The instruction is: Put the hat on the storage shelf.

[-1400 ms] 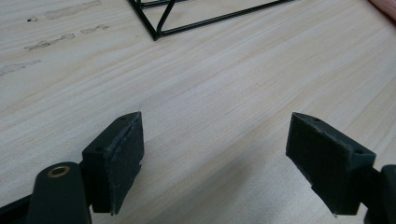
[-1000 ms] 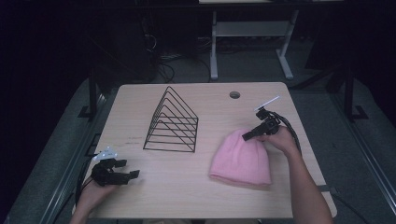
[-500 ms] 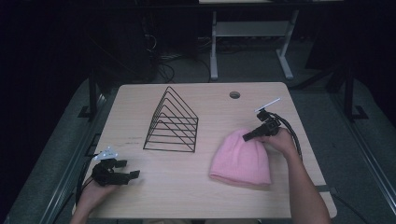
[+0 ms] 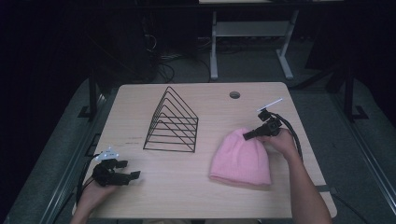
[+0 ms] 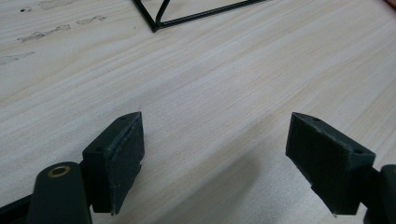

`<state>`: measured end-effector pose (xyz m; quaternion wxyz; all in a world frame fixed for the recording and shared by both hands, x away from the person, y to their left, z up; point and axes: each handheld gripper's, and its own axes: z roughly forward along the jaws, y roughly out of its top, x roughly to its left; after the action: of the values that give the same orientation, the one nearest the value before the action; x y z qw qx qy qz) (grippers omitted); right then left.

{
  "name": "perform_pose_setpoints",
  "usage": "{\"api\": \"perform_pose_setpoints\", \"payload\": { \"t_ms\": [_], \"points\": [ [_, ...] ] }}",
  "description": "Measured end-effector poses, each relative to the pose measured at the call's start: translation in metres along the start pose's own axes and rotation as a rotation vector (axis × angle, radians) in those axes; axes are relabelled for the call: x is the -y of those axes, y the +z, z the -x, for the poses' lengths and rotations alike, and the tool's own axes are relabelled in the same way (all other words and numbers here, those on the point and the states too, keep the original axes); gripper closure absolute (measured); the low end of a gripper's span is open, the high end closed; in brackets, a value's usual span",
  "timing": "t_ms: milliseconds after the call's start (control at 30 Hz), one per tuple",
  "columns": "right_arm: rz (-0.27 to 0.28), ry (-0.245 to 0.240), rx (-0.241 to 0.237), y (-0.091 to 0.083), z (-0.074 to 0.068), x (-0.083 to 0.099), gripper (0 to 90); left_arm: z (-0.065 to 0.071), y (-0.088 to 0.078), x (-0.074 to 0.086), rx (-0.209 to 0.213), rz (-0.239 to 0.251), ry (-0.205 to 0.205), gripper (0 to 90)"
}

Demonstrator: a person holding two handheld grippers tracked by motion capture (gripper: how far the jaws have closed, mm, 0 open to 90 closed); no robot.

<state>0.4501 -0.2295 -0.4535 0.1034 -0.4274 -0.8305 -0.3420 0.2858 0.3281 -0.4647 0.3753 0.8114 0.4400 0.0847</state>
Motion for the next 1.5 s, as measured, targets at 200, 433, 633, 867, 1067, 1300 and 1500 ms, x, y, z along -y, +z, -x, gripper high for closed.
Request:
{"api": "perform_pose_setpoints", "payload": {
  "t_ms": [200,433,633,867,1067,1300,1500],
  "points": [
    [0.02,-0.022,-0.007,-0.006,-0.005,-0.003,77.9,0.0,0.0,0.0,-0.003,-0.002,0.002,19.6],
    [0.042,-0.035,-0.02,-0.017,-0.012,-0.006,78.1,-0.001,0.0,0.0,-0.004,0.001,0.002,19.7],
    [0.063,-0.082,-0.027,-0.027,-0.025,-0.014,78.3,-0.001,0.0,0.0,-0.003,0.001,0.0,19.7],
    [0.084,-0.128,-0.03,-0.042,-0.04,-0.023,78.4,-0.001,0.0,0.0,-0.003,0.001,0.002,19.8],
    [0.107,-0.168,-0.03,-0.057,-0.052,-0.029,78.6,-0.001,0.0,0.0,0.0,0.009,-0.01,19.9],
    [0.144,-0.202,-0.022,-0.08,-0.063,-0.036,78.8,-0.001,0.0,-0.001,0.002,-0.003,0.0,20.0],
    [0.146,-0.223,-0.005,-0.093,-0.071,-0.038,78.9,0.002,-0.002,-0.003,0.009,-0.001,0.006,20.1]
  ]
}}
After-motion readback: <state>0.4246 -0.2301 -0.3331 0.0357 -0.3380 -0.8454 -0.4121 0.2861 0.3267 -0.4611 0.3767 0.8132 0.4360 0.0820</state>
